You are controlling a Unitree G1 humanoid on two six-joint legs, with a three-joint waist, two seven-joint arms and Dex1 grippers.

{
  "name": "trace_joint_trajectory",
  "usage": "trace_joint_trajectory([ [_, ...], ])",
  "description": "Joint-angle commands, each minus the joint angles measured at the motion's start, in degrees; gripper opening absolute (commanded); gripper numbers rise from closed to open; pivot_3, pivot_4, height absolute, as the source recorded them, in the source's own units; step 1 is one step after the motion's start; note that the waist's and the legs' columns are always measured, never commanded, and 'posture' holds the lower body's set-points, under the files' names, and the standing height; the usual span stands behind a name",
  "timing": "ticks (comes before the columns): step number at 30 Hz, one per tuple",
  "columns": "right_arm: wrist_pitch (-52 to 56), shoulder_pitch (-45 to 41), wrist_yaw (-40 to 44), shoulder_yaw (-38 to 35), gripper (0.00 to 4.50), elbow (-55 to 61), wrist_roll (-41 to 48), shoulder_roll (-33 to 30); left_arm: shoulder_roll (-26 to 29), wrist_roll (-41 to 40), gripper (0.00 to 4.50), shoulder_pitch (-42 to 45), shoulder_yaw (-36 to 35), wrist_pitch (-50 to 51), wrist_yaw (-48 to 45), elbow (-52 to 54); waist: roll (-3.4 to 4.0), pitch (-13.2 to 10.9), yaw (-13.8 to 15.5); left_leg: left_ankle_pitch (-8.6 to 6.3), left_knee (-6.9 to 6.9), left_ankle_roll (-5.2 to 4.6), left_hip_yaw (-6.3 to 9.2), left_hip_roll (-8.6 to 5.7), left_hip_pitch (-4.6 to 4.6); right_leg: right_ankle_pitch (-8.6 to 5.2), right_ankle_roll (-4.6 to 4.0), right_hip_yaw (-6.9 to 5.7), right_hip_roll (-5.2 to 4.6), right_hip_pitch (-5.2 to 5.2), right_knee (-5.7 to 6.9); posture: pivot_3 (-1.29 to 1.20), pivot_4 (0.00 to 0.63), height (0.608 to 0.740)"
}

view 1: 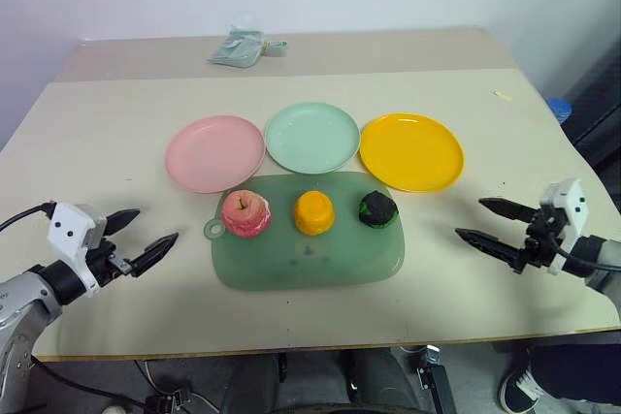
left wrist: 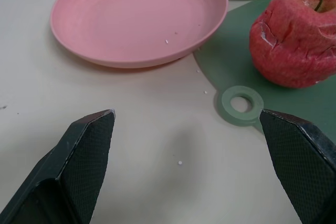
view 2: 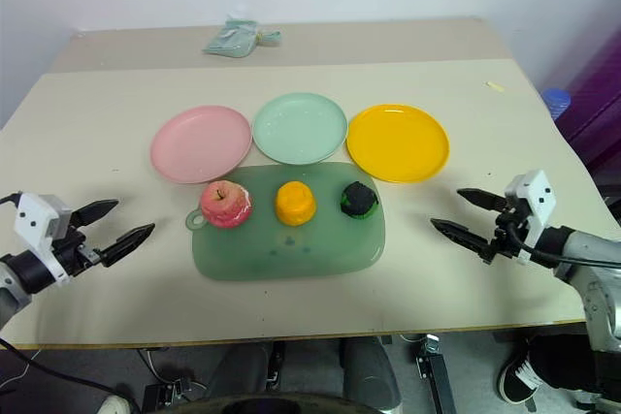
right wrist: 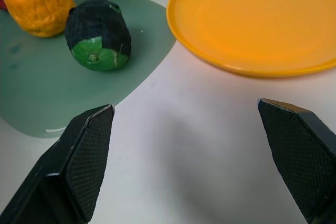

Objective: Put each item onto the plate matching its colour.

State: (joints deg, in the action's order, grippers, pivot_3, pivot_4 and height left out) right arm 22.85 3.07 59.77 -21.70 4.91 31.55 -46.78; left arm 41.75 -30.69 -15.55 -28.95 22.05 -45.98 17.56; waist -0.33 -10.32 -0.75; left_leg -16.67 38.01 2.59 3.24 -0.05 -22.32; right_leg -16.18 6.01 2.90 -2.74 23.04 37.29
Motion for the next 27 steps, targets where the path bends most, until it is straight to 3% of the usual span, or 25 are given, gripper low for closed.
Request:
trace_joint_trajectory([
  [1, -0.13, -1.17, -1.08, 0.30, 4.45, 3.72, 0.55, 0.49, 0.23, -1.02, 4.50, 0.46, -1.78, 0.54, 0.71, 2.25, 0.00, 0.00, -0.01, 0.00, 0.00, 0.00, 0.01, 0.00, 0.00, 0.00, 0.00, 0.00, 0.01, 0.00, 0.00, 0.00, 0.150, 0.740],
  [11, 3.08, -1.39, -6.66, 1.81, 4.45, 11.25, 1.90, 2.54, -0.17, -6.00, 4.50, 8.10, 2.70, 6.61, 2.40, 5.19, 0.00, 0.00, 0.13, 0.00, 0.03, 0.00, 0.08, 0.00, 0.00, 0.00, 0.01, -0.04, -0.01, -0.04, 0.02, 0.00, 0.150, 0.740],
  [19, 11.53, -1.61, -11.96, 1.29, 4.45, 24.17, 9.00, 2.90, 1.42, -6.39, 4.50, 20.24, 15.03, 10.23, -2.06, 4.93, 0.01, 0.01, 0.04, 0.00, 0.05, 0.00, 0.08, -0.07, 0.00, 0.01, 0.01, -0.03, 0.02, -0.04, 0.03, 0.00, 0.150, 0.740],
  [27, 17.50, -1.08, -18.45, 3.45, 4.45, 33.68, 14.77, 4.09, 3.16, 4.51, 4.50, 26.31, 28.18, 4.97, -7.90, -3.71, 0.01, 0.01, 0.11, 0.00, 0.04, 0.00, 0.07, -0.09, 0.00, 0.00, 0.00, -0.03, 0.08, -0.02, 0.03, 0.00, 0.150, 0.740],
])
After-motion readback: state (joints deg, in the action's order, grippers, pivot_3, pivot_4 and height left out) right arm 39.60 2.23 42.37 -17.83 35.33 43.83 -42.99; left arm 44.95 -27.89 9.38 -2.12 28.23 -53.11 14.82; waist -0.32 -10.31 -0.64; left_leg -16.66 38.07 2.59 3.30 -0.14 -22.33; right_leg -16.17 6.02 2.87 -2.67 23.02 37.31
